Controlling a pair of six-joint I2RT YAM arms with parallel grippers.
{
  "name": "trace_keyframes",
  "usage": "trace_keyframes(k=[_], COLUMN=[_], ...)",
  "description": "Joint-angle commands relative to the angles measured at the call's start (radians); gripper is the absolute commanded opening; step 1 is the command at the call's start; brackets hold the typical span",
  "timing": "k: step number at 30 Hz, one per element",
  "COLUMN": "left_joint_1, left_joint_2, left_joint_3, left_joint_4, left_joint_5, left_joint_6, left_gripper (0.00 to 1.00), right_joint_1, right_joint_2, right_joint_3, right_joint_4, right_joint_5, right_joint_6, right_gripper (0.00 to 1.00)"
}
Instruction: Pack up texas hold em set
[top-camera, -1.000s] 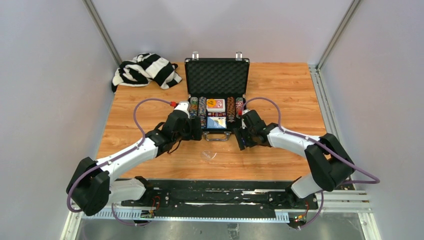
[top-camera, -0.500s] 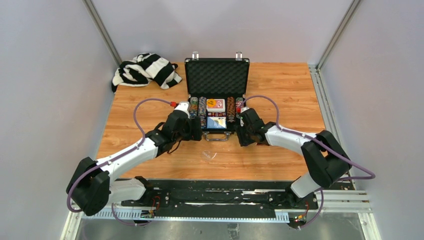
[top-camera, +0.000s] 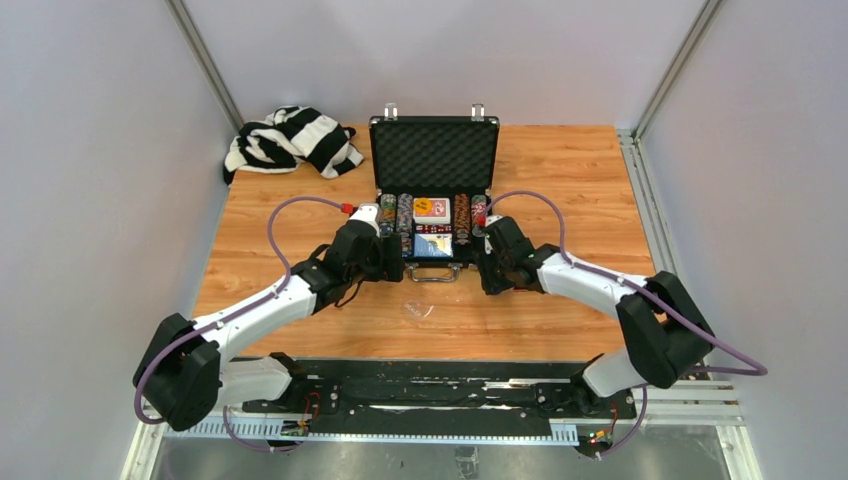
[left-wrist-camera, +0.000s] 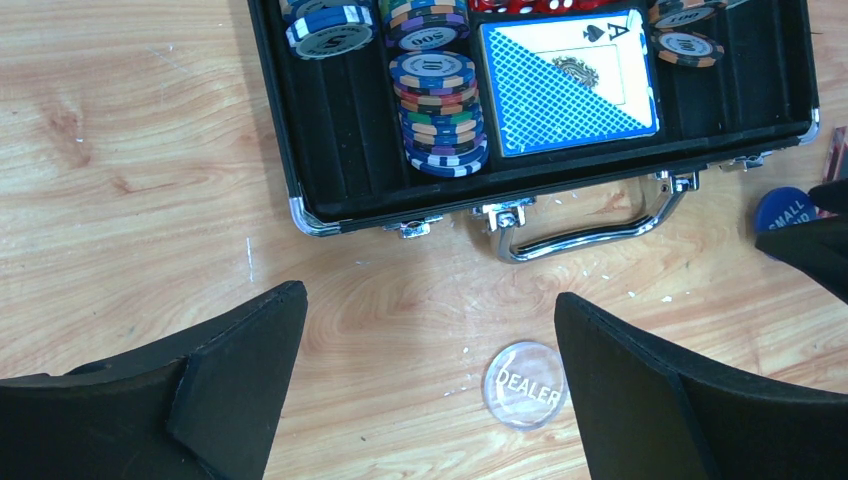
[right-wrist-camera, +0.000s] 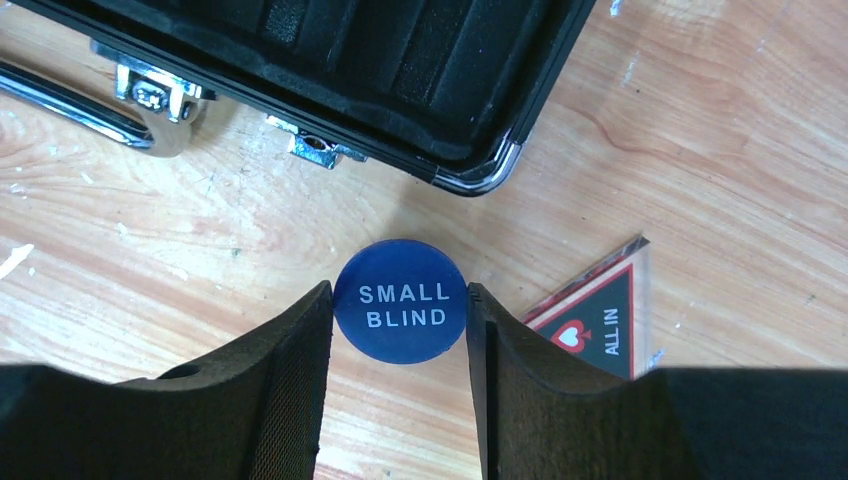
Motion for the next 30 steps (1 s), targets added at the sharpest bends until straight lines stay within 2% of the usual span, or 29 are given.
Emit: trace_keyframes(k=[1, 8, 15, 22, 30], left_joint_1=[-0.006, -0.005, -0.005, -0.005, -0.006], left_joint_2=[0.006, 0.013, 0.002, -0.007, -0.003], left_joint_3=[-0.001, 0.001, -0.001, -0.005, -0.001], left_joint_4=[0.030, 0.034, 0.033, 0.032, 0.023], left_joint_5=[0.002, 0.007, 0.029, 0.035, 0.031], left_joint_6=[0.008, 0.008, 0.010, 0.014, 0.026], left_gripper=[0.99, 0.99, 1.00, 1.00, 1.00], right_joint_1=[0.014, 0.014, 0.014, 0.016, 0.018], right_joint_2=[-0.054, -0.076, 0.000, 0.173, 0.410], right_joint_3=[0.010, 0.056, 0.210, 0.394, 0.685], right_joint_4=[-0.061, -0.088, -0.125, -0.128, -0.184], right_joint_5=[0.003, -0.007, -0.039, -0.064, -0.069], right_joint_6=[0.007, -0.006, -0.035, -0.055, -0.088], right_gripper=[0.46, 0.46, 0.47, 0.48, 0.51])
